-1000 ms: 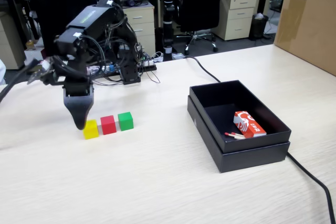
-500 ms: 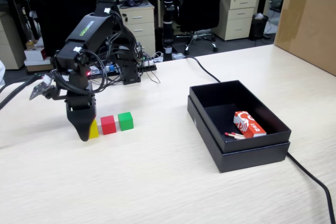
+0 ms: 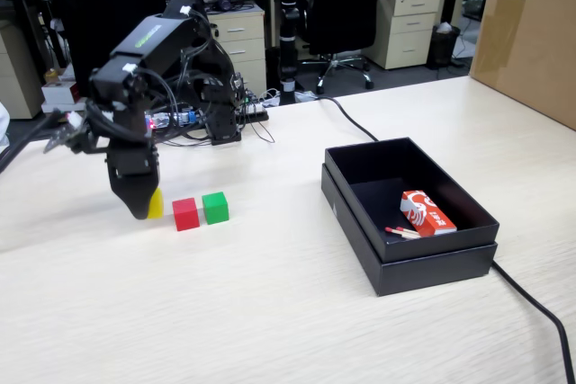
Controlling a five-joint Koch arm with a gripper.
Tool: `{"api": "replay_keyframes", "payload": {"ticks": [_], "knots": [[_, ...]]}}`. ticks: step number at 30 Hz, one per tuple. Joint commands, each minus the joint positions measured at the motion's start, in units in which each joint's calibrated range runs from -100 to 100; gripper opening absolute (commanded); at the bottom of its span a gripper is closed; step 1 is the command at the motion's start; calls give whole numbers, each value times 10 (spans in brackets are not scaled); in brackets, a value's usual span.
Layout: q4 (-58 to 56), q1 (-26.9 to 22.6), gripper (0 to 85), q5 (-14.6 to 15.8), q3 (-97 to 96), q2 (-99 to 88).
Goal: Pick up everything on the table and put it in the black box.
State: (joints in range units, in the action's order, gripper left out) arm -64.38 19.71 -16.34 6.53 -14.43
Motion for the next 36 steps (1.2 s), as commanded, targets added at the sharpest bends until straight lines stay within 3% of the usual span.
{"api": "replay_keyframes", "payload": {"ticks": [1,8,12,15,26,27,36], "knots": [[-1,-7,8,-5,-2,-160],[-1,-99,9,34,-27,-385],[-1,-178,9,80,-8,-410],[1,-264,9,144,138,-234],[1,-326,9,168,418,150],[1,-335,11,177,415,263],[1,-337,15,186,339,314]]}}
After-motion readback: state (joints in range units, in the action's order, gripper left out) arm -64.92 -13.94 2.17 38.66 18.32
